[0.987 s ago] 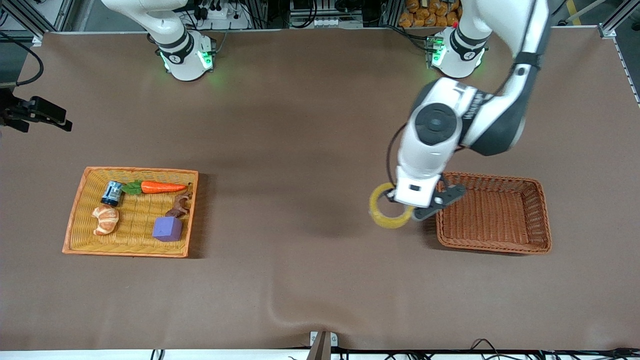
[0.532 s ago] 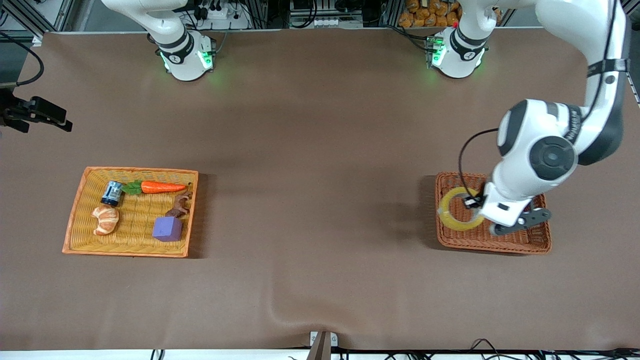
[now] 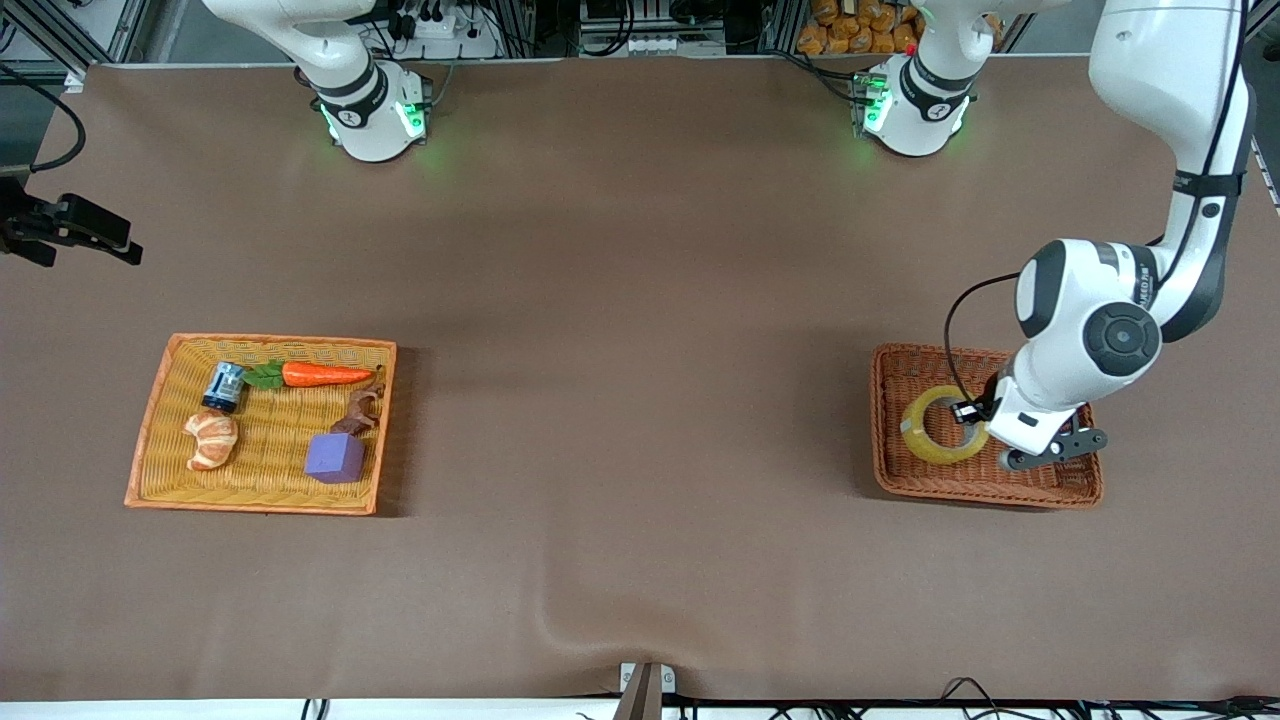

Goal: Transfer tape with both arms
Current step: 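Lift the tape with the left gripper and carry it into the brown basket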

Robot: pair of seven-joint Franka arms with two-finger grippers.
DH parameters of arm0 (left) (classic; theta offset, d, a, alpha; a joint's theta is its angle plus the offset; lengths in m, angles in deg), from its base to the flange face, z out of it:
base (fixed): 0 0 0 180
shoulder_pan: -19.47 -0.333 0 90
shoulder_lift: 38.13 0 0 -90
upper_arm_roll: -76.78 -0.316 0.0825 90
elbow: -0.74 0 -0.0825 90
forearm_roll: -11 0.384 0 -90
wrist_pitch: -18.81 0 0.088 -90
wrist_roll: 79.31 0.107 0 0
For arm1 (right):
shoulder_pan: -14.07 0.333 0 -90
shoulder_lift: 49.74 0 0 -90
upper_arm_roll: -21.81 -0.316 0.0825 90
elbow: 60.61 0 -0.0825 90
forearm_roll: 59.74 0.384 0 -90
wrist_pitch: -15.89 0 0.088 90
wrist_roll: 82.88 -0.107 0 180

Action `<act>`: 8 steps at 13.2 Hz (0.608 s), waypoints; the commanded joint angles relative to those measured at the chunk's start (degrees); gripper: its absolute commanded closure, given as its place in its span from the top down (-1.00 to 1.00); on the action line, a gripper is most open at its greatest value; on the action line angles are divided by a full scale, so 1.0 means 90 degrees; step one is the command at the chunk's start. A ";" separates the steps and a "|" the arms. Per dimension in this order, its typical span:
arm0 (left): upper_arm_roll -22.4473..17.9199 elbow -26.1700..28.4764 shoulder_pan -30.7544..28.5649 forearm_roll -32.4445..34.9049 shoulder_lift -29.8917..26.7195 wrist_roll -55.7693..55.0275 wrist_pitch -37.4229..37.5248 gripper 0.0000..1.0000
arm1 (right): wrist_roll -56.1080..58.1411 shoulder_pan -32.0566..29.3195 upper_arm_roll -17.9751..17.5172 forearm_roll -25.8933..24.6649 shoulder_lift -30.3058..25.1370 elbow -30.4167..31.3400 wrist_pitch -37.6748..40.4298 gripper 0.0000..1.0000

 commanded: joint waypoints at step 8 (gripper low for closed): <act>0.0083 0.0042 -0.0430 0.0162 0.0480 0.0310 -0.0547 -0.62 | -0.0015 -0.0071 -0.0081 -0.0084 0.0102 -0.0075 -0.0010 1.00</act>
